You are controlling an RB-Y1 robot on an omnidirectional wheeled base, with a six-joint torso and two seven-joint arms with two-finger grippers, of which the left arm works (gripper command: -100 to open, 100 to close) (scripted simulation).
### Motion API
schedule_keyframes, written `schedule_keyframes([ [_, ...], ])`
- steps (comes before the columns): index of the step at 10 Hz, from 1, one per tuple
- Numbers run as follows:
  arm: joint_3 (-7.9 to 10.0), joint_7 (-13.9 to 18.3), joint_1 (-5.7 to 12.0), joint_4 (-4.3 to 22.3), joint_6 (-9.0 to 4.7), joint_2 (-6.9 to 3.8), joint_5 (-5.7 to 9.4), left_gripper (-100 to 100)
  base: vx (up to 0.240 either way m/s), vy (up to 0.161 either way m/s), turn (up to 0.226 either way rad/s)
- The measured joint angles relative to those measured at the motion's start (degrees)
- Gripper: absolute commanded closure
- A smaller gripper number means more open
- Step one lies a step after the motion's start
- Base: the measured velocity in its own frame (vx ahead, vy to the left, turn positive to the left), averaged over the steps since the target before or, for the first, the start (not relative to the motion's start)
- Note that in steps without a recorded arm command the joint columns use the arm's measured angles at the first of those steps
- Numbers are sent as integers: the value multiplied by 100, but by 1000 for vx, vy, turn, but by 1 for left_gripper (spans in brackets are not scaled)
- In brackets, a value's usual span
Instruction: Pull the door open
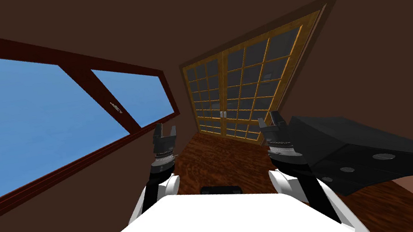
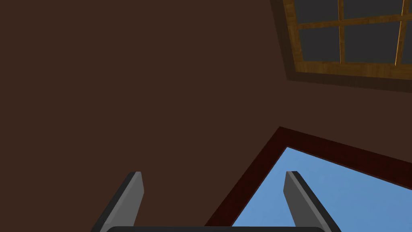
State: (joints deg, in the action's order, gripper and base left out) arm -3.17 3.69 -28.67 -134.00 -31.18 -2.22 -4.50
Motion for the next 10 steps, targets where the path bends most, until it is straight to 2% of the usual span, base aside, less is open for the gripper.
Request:
schedule_keyframes([
  [5,133,-494,126,586,-118,-122,-46,-100,141,-57,-56],
  [7,133,-712,182,815,-167,-126,-94,-100,117,-37,-75],
  [10,220,-1001,235,1169,-272,-193,-111,-100,98,-37,-46],
])
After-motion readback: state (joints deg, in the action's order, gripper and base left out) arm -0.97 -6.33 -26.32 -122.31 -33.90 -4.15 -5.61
